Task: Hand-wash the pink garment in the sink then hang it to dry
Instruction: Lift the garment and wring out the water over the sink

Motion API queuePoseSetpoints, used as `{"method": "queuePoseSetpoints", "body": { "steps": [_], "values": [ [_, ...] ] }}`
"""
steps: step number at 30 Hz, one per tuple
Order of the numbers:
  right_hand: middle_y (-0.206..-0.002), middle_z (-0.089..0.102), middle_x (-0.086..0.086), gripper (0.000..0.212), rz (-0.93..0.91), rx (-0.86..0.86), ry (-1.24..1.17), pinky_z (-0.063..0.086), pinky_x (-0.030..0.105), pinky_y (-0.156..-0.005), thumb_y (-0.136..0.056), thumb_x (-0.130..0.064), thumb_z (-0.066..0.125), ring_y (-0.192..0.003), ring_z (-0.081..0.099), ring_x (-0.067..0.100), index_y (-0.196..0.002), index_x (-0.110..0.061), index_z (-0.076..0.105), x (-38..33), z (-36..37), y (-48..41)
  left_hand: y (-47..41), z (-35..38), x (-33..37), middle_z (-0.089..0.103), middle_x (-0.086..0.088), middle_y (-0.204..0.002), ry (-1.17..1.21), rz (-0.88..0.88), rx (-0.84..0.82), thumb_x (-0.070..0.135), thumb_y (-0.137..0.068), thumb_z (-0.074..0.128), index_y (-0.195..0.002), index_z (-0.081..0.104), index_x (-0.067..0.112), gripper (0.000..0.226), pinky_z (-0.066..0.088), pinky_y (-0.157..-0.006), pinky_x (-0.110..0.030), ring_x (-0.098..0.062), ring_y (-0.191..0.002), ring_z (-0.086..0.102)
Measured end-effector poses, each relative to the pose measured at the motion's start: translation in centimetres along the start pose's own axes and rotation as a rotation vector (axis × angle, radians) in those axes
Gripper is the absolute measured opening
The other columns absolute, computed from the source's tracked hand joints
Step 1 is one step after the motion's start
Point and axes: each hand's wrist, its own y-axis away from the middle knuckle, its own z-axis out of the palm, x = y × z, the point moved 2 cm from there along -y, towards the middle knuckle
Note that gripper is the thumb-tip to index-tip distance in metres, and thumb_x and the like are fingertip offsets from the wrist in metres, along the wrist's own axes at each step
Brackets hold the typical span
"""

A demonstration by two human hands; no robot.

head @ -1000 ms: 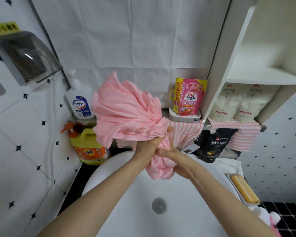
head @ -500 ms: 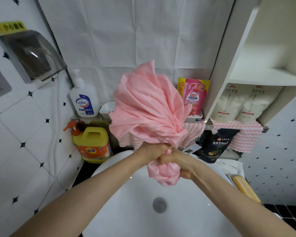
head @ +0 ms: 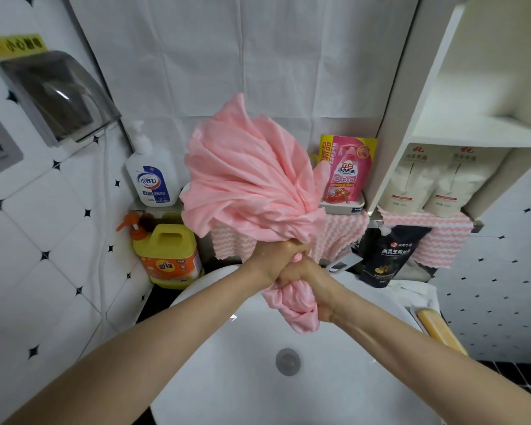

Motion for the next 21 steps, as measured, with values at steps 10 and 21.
{"method": "queuePoseSetpoints", "body": {
  "steps": [10,21],
  "values": [
    [-0.048,0.053,0.008,0.005,-0.058,0.102,-0.086,0.037,0.018,-0.046,-0.046,-0.008,0.049,-0.042,0.053,0.017,-0.048,-0.005,0.053,-0.6,0.8,0.1,0.3,-0.1,1.5,0.042,0.014,-0.038,0.058,0.076,-0.033,0.025,-0.064,0.049,-0.054,0.035,0.017,0.018,0.032,-0.052,-0.010,0.000,-0.045,0.042],
    [-0.050,0.059,0.012,0.010,-0.114,0.140,-0.148,0.042,0.026,-0.057,-0.043,-0.009,0.051,-0.055,0.058,0.025,-0.039,-0.009,0.060,0.0,0.8,-0.3,0.0,-0.1,1.0,0.046,0.016,-0.038,0.095,0.044,0.039,0.002,-0.085,0.058,-0.055,0.042,0.015,0.037,0.036,-0.052,-0.008,0.004,-0.043,0.045]
  ]
}}
